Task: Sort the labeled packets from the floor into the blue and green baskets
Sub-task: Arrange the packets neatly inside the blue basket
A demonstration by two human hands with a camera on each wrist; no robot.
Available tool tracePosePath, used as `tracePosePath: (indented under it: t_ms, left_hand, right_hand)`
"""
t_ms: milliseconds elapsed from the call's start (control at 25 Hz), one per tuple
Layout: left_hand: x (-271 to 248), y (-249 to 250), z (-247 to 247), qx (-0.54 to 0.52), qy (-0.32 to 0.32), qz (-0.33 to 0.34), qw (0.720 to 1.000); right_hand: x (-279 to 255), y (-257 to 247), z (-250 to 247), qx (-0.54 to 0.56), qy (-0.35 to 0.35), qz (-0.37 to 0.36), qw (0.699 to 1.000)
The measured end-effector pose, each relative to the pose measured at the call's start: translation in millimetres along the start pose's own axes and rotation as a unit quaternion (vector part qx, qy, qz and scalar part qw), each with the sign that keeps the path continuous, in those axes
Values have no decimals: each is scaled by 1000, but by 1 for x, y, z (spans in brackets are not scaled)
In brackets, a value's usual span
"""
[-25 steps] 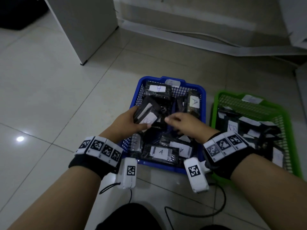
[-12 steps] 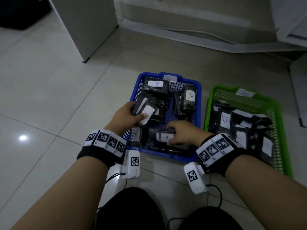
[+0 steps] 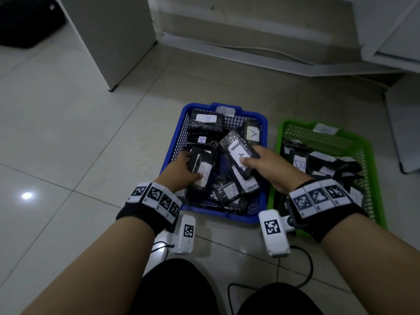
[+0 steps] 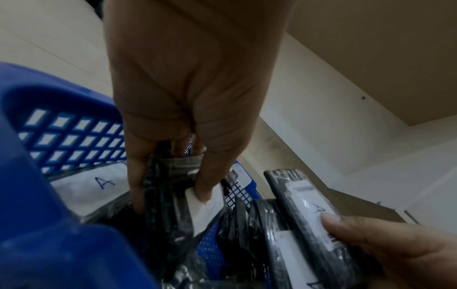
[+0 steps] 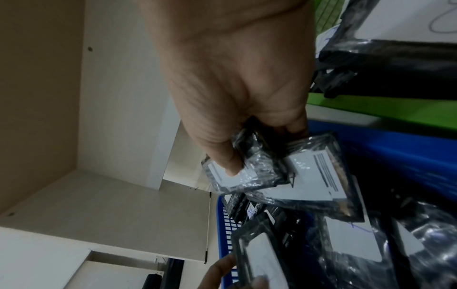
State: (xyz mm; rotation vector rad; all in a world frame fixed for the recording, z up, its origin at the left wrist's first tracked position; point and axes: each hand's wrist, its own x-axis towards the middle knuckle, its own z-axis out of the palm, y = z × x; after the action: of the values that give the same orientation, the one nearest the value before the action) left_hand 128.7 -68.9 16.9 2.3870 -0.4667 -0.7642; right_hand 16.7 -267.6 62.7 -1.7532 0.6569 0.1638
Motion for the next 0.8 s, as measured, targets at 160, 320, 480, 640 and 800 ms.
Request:
tracePosePath:
  t_ms: [160, 320, 480, 640, 800]
  left_hand:
    - [3, 1, 15, 69, -16, -20, 997]
    - [9, 2, 16, 145, -46, -42, 988]
    - [18, 1, 5, 215, -74, -42, 973]
    - [12, -1, 6, 292, -97, -14, 951]
    - [4, -10, -6, 284, -66, 56, 955]
  right_hand:
    - [1, 11, 2, 31, 14, 5, 999]
    - [4, 22, 7, 15, -1, 9, 1000]
    - [5, 20, 16, 11, -20, 4, 1000]
    - [17, 10, 39, 0, -50, -25, 998]
    - [37, -1, 62, -35, -105, -45, 993]
